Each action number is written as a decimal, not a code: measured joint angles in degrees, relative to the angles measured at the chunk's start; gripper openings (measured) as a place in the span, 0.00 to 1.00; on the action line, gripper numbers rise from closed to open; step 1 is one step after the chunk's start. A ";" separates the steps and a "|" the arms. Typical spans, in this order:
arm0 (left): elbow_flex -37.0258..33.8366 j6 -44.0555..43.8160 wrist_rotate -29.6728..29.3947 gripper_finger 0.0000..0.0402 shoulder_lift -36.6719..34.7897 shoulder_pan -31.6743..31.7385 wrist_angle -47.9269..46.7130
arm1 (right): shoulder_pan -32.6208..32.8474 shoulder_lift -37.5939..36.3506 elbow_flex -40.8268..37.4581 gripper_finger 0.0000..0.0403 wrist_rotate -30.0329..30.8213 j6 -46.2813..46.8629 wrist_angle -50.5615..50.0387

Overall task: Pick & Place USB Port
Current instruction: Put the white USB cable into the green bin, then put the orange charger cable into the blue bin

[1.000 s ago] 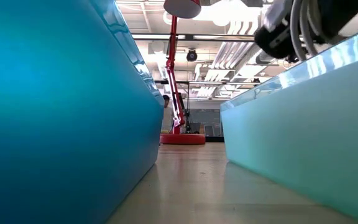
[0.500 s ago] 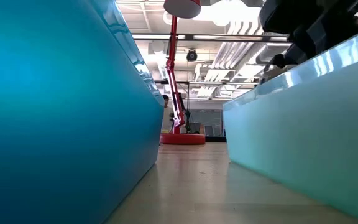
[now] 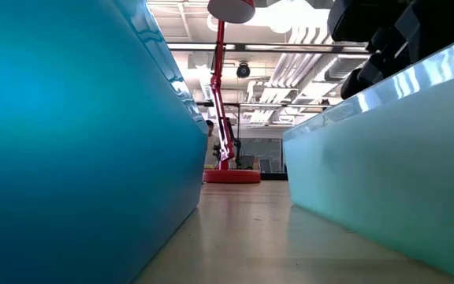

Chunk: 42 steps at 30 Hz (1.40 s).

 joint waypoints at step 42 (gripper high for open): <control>-0.02 -25.31 1.66 0.36 0.02 0.02 -26.95 | -0.03 -1.18 23.63 0.54 36.55 0.56 -47.14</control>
